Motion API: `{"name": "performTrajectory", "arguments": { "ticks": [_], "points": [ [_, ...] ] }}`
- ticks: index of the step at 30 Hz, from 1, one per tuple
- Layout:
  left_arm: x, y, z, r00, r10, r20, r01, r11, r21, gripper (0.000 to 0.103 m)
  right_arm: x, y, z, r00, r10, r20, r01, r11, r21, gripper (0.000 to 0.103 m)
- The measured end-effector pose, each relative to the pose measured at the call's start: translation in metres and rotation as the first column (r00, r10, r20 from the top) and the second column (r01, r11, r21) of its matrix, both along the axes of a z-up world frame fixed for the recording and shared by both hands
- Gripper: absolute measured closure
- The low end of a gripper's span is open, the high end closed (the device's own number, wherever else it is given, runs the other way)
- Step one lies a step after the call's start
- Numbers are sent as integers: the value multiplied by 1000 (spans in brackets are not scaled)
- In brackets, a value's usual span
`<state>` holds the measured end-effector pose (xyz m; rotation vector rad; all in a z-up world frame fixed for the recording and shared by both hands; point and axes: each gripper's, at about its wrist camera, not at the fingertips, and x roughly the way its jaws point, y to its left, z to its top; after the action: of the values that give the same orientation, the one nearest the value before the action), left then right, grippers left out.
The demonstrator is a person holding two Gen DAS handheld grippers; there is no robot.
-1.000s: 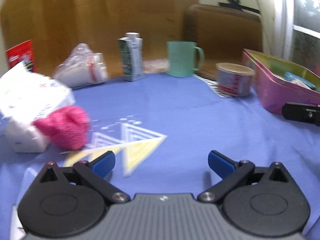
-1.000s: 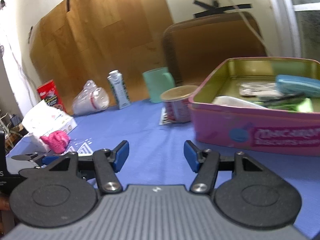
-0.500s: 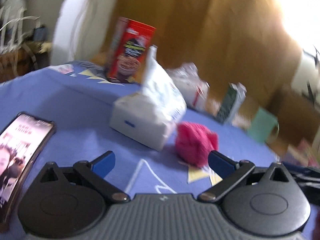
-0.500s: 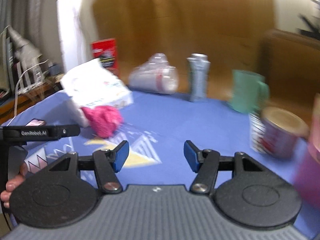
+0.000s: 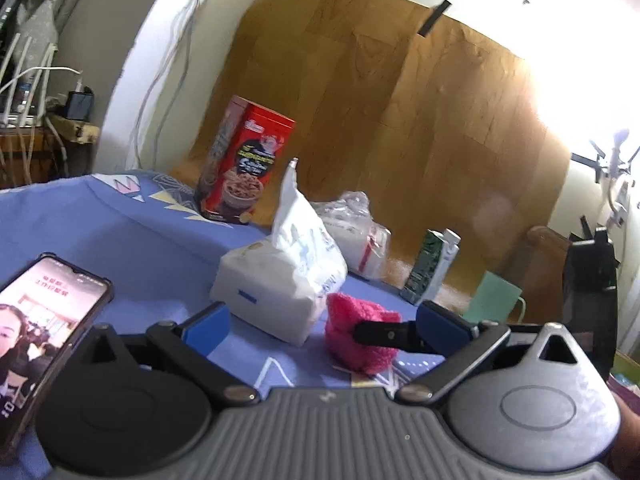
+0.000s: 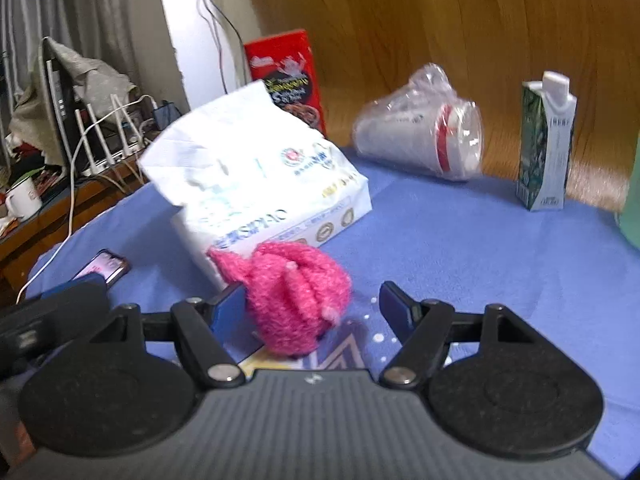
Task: Organize soft objects
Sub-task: 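Grasp the pink fuzzy cloth with the right gripper, then carry the pink cloth into the tin and open the right gripper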
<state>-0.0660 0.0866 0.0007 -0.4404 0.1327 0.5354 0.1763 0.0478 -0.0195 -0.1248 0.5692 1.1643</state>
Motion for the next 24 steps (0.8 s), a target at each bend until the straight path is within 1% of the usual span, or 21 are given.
{"name": "performTrajectory", "arguments": {
  "ticks": [3,7,9,10,11,13,14,17,19,21,24],
  "points": [
    [-2,-3,0,1000,1,8,-2,1000,15,0,0,4,-3,1000,10,-17,-10,1000,5,28],
    [-4,-7,0,1000,0,13,0,1000,32,0,-7,12,-7,999,35,28,-34,999,-23,28],
    [-4,-7,0,1000,-1,11,1,999,36,0,-8,15,-9,998,46,36,-45,998,-39,29],
    [-4,-7,0,1000,-3,9,3,999,36,0,-7,16,-10,998,51,33,-50,998,-44,41],
    [-3,-7,0,1000,-3,8,3,999,36,0,-7,15,-10,998,64,22,-63,997,-41,47],
    [-3,-7,0,1000,-4,5,4,999,33,0,-11,11,-9,998,54,36,-52,998,-47,50],
    [-3,-7,0,1000,-4,4,4,999,32,0,-13,10,-9,998,48,45,-46,998,-48,51],
    [-1,-8,1,1000,-4,-6,4,999,37,0,-16,-8,-10,999,21,43,-19,999,-48,51],
    [2,-10,1,999,-20,-28,21,999,48,0,-19,-28,-10,999,-10,45,12,999,-47,51],
    [9,-12,1,997,-48,-63,52,997,60,0,-24,-50,-10,998,-35,56,38,998,-54,50],
    [23,-18,1,986,-91,-141,103,992,76,0,-33,-94,-11,991,-101,84,107,993,-60,50]
  ]
}}
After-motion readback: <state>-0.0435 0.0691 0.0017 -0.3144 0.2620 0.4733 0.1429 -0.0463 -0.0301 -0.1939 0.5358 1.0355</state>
